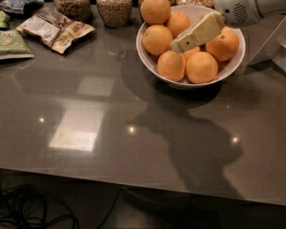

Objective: Pick orange from white bowl

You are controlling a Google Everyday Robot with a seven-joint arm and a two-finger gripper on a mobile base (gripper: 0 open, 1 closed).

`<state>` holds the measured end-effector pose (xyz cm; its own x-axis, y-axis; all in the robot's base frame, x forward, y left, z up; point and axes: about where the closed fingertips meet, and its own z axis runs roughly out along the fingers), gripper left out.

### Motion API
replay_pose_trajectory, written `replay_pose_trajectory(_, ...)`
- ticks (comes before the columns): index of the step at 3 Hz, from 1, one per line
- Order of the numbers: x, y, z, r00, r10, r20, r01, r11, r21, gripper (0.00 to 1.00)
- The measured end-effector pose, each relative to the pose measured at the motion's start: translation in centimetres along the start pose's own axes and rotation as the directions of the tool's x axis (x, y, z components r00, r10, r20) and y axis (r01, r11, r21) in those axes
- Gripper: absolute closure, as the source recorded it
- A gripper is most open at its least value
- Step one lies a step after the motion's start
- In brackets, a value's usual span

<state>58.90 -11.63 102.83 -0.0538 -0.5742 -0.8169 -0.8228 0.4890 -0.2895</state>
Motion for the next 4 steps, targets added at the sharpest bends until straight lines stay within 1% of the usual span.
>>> replay_pose_trajectory(1,-2.2,-4.4,1.8,0.991,0.021,0.134,-0.04,0.9896,0.138,0.0)
replay_pose_trajectory(2,-3.2,-6.8,3.1,0.983,0.025,0.182,-0.06,0.9799,0.191,0.0)
replay_pose_trajectory(3,-4.1,-8.1,4.4,0.989,0.015,0.15,-0.046,0.9767,0.21,0.17)
replay_pose_trajectory(4,-4.1,-8.7,6.1,0.995,0.022,0.094,-0.04,0.9801,0.194,0.23)
